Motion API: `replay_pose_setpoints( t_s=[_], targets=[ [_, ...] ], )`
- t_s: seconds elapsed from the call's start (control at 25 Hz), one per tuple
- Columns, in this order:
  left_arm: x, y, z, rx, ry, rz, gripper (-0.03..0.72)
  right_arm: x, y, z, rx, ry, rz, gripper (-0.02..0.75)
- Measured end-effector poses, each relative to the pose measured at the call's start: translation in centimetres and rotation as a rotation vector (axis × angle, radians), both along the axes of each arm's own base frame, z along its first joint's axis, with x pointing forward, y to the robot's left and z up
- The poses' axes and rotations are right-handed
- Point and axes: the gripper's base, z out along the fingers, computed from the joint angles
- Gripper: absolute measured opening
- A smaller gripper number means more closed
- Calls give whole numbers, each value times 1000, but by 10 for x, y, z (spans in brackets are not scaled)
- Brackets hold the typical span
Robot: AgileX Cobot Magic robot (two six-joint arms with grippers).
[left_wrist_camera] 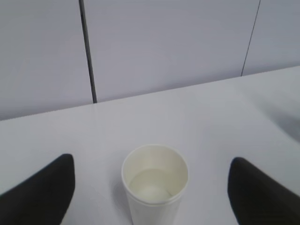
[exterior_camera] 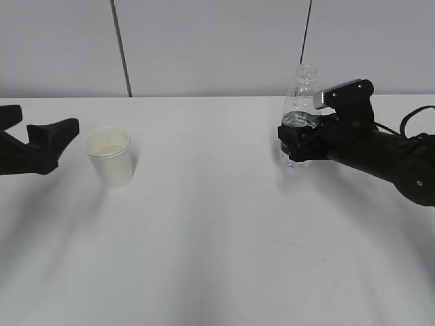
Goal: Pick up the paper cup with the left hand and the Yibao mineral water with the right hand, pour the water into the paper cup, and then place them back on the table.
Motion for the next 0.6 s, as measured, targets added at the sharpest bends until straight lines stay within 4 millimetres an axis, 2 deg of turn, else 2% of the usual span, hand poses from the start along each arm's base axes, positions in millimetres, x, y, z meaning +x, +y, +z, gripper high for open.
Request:
replay_pose_setpoints(
  t_s=[0.12, 0.24, 0.44, 0.6],
  targets=[
    [-9, 3, 17, 9, -38, 12, 598, 6, 3, -9, 7, 13, 23, 481],
    [-13, 4, 24, 15, -54, 19, 596, 9, 6, -20, 16, 8, 58, 481],
    [-15, 5, 25, 20, -48, 23, 594, 8, 8, -28, 16, 16, 83, 483],
    [-15, 5, 25, 22, -44, 24, 594, 8, 9, -26, 21, 6, 90, 549]
  ],
)
